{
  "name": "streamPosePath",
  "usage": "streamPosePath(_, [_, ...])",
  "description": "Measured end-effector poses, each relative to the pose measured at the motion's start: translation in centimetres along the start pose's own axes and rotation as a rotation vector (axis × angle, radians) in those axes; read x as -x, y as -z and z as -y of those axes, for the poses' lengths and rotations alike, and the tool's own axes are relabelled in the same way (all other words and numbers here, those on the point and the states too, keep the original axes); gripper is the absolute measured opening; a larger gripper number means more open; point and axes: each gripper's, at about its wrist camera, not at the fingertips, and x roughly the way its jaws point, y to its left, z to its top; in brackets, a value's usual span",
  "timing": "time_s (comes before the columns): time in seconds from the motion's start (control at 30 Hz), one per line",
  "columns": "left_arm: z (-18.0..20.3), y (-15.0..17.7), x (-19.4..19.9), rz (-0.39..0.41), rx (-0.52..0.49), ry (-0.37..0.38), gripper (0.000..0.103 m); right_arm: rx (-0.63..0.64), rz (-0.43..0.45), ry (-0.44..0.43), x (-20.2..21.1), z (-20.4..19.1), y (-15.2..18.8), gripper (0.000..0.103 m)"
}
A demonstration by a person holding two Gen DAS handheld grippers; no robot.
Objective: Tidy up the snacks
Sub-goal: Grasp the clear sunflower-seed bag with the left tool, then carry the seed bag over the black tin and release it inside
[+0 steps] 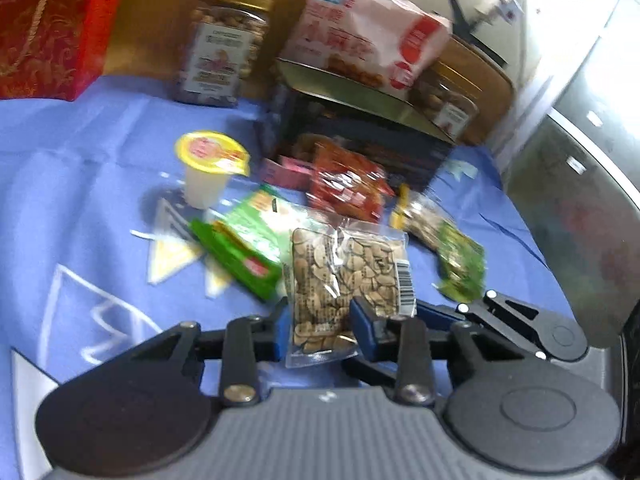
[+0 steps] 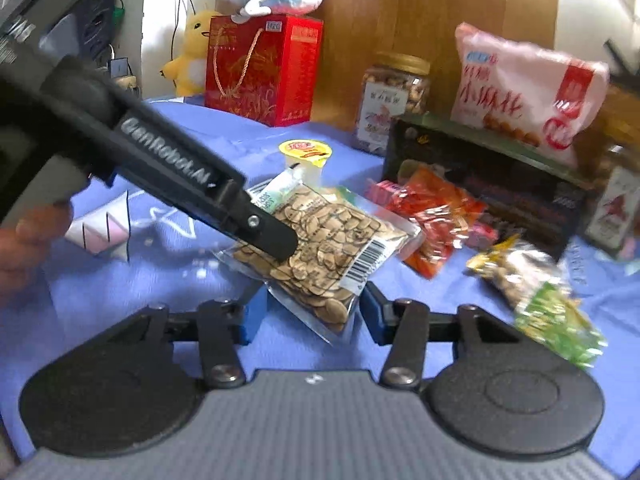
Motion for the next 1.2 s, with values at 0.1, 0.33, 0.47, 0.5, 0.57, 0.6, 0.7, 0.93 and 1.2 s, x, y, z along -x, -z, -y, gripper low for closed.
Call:
streamPosePath(0.1, [2.0,0.5,-1.2,-0.03,-0.041,0.026,0.03,-0.024,-0.006,0.045,1.2,0.7,1.1,0.053])
streamPosePath(0.33, [6.1,-1.8,-2.2,0.0,-0.159,0.064,0.031,-0.056,0.041,0.142,2.7,3.7,0.3,0.052])
streamPosePath(0.47, [7.6,-6.1,-1.4,0.103,-0.214,0.055,0.032,-0.047,0.141,0.196,2.1,5.8,-3.0,0.052])
streamPosePath(0.5, [7.7,-7.3,-1.5,0.126,-0.221,0.046,0.032,-0.05,0.159,0.201,1.6,6.3,-4.1,0.052])
streamPosePath(0.57, [7.6,-9.6,-1.7,0.153,-0.217,0.027,0.032,-0.059,0.18,0.202,0.3,7.3,-5.8,0.052])
streamPosePath(0.6, [7.3,-10.8,-2.0,0.161,-0.202,0.019,0.032,-0.061,0.185,0.199,-0.5,7.7,-6.7,0.052])
streamPosePath(0.7, [6.0,-13.9,-3.6,0.158,-0.146,0.002,0.032,-0.072,0.175,0.184,-3.5,9.6,-9.0,0.052])
streamPosePath(0.93, [4.5,-18.1,-8.9,0.106,-0.108,0.004,0.032,-0.112,0.116,0.216,-7.0,13.1,-10.0,0.052])
streamPosePath(1.2, [5.5,-18.4,-14.2,0.025,-0.094,-0.008,0.032,-0.108,0.107,0.351,-7.7,15.2,-8.5,0.075])
